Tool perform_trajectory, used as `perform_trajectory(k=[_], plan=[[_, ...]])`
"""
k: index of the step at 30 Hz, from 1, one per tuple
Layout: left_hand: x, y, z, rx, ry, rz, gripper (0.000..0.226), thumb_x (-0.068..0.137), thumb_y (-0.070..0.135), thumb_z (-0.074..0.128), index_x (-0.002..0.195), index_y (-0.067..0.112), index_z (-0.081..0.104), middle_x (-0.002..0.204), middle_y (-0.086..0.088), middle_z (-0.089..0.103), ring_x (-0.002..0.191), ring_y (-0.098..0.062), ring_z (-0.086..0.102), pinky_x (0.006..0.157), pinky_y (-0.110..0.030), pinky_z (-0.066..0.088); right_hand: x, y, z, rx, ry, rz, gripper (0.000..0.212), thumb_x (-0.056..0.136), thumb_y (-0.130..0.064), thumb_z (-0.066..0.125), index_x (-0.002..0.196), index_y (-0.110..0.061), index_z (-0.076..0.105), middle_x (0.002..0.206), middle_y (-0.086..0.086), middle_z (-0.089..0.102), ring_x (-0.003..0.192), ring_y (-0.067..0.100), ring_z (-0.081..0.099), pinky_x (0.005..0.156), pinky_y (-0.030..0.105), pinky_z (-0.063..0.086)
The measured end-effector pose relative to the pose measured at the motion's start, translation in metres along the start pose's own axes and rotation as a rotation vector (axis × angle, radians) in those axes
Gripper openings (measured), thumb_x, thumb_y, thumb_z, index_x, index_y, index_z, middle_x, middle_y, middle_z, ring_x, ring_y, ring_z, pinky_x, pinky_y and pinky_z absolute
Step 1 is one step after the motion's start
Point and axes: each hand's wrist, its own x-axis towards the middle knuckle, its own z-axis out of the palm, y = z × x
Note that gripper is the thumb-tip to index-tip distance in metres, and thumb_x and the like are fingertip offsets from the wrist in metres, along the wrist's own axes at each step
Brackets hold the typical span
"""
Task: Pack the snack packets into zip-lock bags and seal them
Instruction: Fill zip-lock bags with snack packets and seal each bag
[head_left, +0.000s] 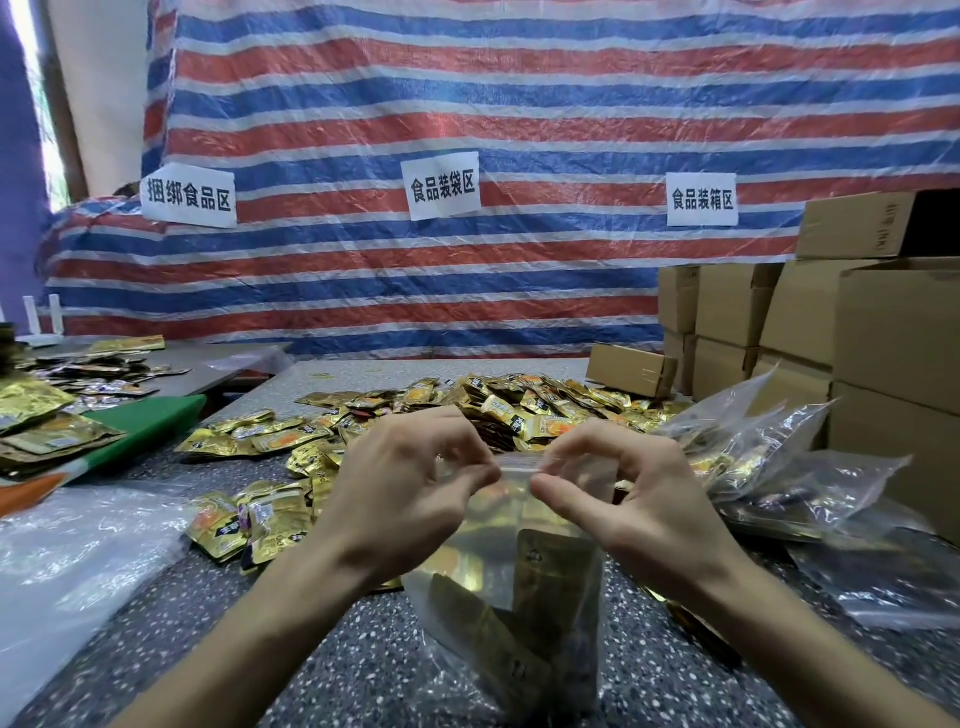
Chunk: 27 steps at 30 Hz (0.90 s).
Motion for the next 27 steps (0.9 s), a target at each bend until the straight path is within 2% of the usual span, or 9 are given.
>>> perform_trajectory(k=[3,5,7,9,11,14,17,20,27], plan=[[-0.001,-0.003,-0.006,-0.041,-0.067,0.020,0.016,0.082,0.041,0.077,0.082,0.025,0.078,0.082,0.016,0.071,0.077,-0.004,0.066,0.068,-0.039,0.055,0.003,0.000,-0.002,-0.006,0.012,-0.020,0.008,0.082,-0.011,0.080,0.080,-0.017,0.075,0.079,-0.010,0.072,0.078,0.006,0.068,0.066,0.015,0.049],[-0.003,-0.007,-0.012,-0.046,-0.099,-0.002,0.026,0.079,0.051,0.074,0.086,0.027,0.077,0.084,0.016,0.071,0.078,-0.004,0.066,0.068,-0.038,0.055,0.005,0.000,-0.006,-0.017,0.014,0.004,0.012,0.083,-0.008,0.078,0.078,-0.018,0.074,0.078,-0.007,0.071,0.077,0.011,0.067,0.069,0.029,0.054],[-0.004,-0.012,-0.016,-0.052,-0.087,-0.031,0.015,0.080,0.043,0.073,0.080,0.028,0.075,0.079,0.017,0.070,0.075,-0.004,0.066,0.065,-0.032,0.054,0.005,-0.001,-0.010,-0.040,0.007,0.051,0.014,0.086,-0.009,0.075,0.078,-0.021,0.072,0.079,-0.005,0.072,0.078,0.012,0.066,0.073,0.039,0.056],[-0.006,-0.013,-0.016,-0.053,-0.053,-0.036,0.007,0.081,0.025,0.077,0.075,0.027,0.074,0.076,0.016,0.069,0.075,-0.004,0.065,0.064,-0.022,0.049,0.004,-0.003,-0.012,-0.127,-0.020,0.051,0.012,0.086,-0.017,0.073,0.078,-0.025,0.068,0.080,-0.008,0.071,0.081,0.007,0.065,0.074,0.041,0.055],[-0.007,-0.012,-0.012,-0.062,-0.013,-0.032,0.012,0.081,0.015,0.079,0.072,0.021,0.074,0.075,0.014,0.069,0.074,-0.006,0.065,0.064,-0.025,0.051,0.003,-0.010,-0.011,-0.286,-0.051,-0.016,0.007,0.085,-0.033,0.068,0.081,-0.028,0.066,0.083,-0.014,0.068,0.084,0.004,0.063,0.076,0.040,0.055],[-0.006,-0.005,-0.008,-0.080,0.016,0.040,0.010,0.078,0.022,0.076,0.069,0.020,0.073,0.073,0.013,0.067,0.070,-0.009,0.064,0.062,-0.031,0.052,0.007,-0.024,-0.007,-0.433,-0.101,-0.116,0.019,0.082,-0.050,0.062,0.085,-0.032,0.067,0.089,-0.021,0.065,0.087,0.003,0.059,0.079,0.040,0.052],[-0.004,-0.004,-0.011,-0.146,-0.026,0.073,0.015,0.081,0.033,0.079,0.074,0.020,0.077,0.074,0.011,0.069,0.070,-0.012,0.066,0.060,-0.029,0.052,0.013,-0.027,-0.007,-0.413,-0.112,-0.139,0.007,0.086,-0.030,0.072,0.079,-0.030,0.069,0.084,-0.018,0.065,0.083,0.009,0.060,0.074,0.043,0.052],[-0.008,-0.014,-0.018,-0.324,-0.044,-0.036,0.019,0.074,0.034,0.077,0.082,0.017,0.078,0.080,0.003,0.074,0.072,-0.015,0.070,0.060,-0.026,0.056,0.012,-0.025,-0.014,-0.342,-0.101,-0.072,0.011,0.084,-0.021,0.074,0.076,-0.027,0.069,0.080,-0.017,0.064,0.083,0.009,0.060,0.074,0.047,0.051],[-0.019,-0.026,-0.013,-0.558,0.055,-0.156,0.005,0.075,0.016,0.078,0.075,0.012,0.075,0.079,-0.009,0.070,0.078,-0.028,0.068,0.069,-0.035,0.056,0.013,-0.035,-0.005,-0.343,-0.146,-0.063,0.016,0.079,-0.045,0.070,0.078,-0.030,0.069,0.080,-0.020,0.065,0.080,0.003,0.059,0.074,0.043,0.054]])
